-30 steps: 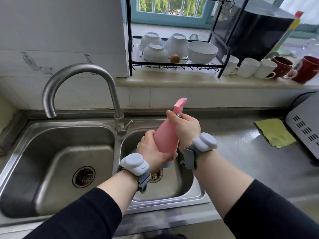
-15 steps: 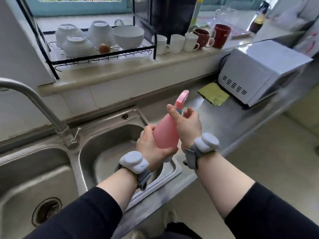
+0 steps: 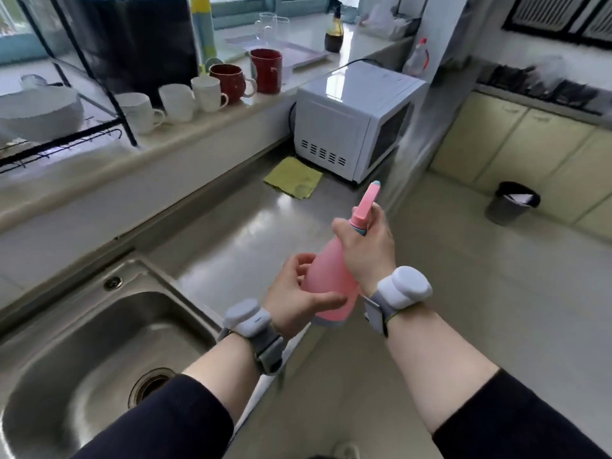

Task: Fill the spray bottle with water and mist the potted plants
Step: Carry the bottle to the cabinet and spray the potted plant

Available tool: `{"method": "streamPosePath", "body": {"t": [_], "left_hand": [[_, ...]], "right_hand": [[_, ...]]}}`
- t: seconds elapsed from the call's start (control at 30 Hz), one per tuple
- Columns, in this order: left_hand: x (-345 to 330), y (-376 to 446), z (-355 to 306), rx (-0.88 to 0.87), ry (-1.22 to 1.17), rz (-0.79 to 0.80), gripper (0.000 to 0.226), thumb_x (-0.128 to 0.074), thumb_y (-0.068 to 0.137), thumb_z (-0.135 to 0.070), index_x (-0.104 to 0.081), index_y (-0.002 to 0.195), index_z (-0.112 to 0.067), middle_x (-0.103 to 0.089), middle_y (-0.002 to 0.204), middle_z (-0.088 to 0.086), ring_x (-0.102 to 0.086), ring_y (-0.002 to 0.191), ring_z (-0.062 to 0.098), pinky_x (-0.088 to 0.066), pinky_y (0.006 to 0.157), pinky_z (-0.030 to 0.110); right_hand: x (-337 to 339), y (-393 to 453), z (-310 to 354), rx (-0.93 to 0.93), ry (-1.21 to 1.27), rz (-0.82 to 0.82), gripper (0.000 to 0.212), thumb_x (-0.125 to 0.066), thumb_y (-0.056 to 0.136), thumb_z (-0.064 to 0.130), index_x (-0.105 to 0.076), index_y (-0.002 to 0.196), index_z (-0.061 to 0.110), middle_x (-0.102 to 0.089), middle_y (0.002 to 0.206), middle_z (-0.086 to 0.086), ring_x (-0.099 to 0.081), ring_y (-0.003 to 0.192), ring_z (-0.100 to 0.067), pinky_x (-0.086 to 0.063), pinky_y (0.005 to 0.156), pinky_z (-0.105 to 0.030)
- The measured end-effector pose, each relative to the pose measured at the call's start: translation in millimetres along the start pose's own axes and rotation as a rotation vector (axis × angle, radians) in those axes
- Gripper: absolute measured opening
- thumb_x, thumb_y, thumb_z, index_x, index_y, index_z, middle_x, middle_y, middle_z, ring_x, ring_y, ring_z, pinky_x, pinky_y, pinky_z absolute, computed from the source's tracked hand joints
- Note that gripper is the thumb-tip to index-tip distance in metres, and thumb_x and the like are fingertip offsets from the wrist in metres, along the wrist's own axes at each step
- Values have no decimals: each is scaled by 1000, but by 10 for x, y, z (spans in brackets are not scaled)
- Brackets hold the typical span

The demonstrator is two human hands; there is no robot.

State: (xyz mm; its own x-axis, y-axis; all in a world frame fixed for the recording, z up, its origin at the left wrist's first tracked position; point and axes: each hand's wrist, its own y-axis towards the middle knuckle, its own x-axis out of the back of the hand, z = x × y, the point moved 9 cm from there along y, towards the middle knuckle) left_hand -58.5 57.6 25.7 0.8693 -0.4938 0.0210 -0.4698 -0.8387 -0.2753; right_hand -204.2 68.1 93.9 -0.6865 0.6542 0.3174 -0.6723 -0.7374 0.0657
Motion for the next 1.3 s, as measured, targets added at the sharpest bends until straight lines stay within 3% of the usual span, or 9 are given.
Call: {"method": "streamPosePath", "body": {"t": [0.13, 0.23, 0.4, 0.53, 0.7, 0.83, 0.93, 1.13, 1.3], "left_hand": [[-752, 376, -98, 71, -98, 125, 57, -60, 52, -8, -58, 108, -15, -61, 111, 16, -57, 91, 25, -50, 72, 33], [-1287, 688, -91, 119, -76, 125, 48, -50, 52, -15, -64, 98, -18, -63, 97, 8, -54, 83, 23, -45, 70, 35], [-2125, 1168, -3, 135, 40, 133, 36, -55, 58, -32, -70, 90, -26, -69, 101, 2, -64, 100, 28, -52, 92, 53], [-2864, 1376, 36, 237, 79, 162, 47, -60, 61, -44, -69, 94, -11, -68, 90, 11, -67, 88, 29, -53, 94, 44], [-3658, 1673, 44, 323, 92, 268, 30, -59, 62, -39, -71, 58, -12, -69, 70, 11, -71, 81, 35, -56, 85, 51], [-4276, 1980, -70, 354, 127, 351, 47, -57, 59, -34, -71, 83, 4, -70, 92, 28, -71, 83, 40, -57, 81, 52], [-4807, 2237, -168, 351, 166, 481, 37, -59, 78, -25, -70, 92, 7, -69, 103, 30, -69, 86, 43, -57, 83, 52], [-5749, 2698, -257, 363, 317, 682, 25, -53, 87, -21, -69, 86, -1, -69, 89, 21, -65, 63, 32, -56, 64, 33], [-6503, 2879, -283, 369, 418, 764, 23, -53, 87, -20, -66, 81, -2, -63, 80, 14, -57, 48, 27, -54, 68, 33]], "right_hand": [[738, 357, -251, -22, 10, -70, 24, -65, 81, 23, -47, 96, 30, -57, 109, -1, -51, 91, -16, -33, 77, -21], [1275, 614, -423, -22, 22, -146, 27, -60, 70, 33, -50, 95, 25, -57, 103, -1, -55, 95, -21, -39, 80, -24], [2176, 935, -644, 17, -39, -289, 30, -64, 81, 10, -52, 102, -8, -55, 106, -30, -49, 87, -29, -34, 59, -6], [2840, 1141, -818, 22, -82, -395, 30, -64, 82, 14, -54, 106, 0, -59, 103, -24, -48, 82, -20, -33, 59, -3], [3457, 1410, -1077, -49, -90, -525, 31, -63, 84, 16, -53, 113, 12, -59, 111, -12, -50, 86, -11, -33, 61, 2], [3931, 1683, -1285, -117, -108, -667, 31, -63, 83, 18, -54, 112, 14, -58, 111, -4, -49, 84, -12, -33, 63, -7], [4291, 1909, -1408, -133, -126, -775, 26, -63, 84, 19, -55, 106, 8, -60, 115, -10, -46, 92, -11, -31, 63, -11], [4922, 2258, -1568, -218, -152, -961, 34, -67, 83, 26, -56, 111, 11, -59, 116, -9, -52, 99, -17, -30, 70, -14], [5448, 2418, -1746, -296, -165, -1070, 32, -66, 82, 22, -56, 113, 20, -52, 101, 4, -45, 83, -9, -29, 68, -13]]}}
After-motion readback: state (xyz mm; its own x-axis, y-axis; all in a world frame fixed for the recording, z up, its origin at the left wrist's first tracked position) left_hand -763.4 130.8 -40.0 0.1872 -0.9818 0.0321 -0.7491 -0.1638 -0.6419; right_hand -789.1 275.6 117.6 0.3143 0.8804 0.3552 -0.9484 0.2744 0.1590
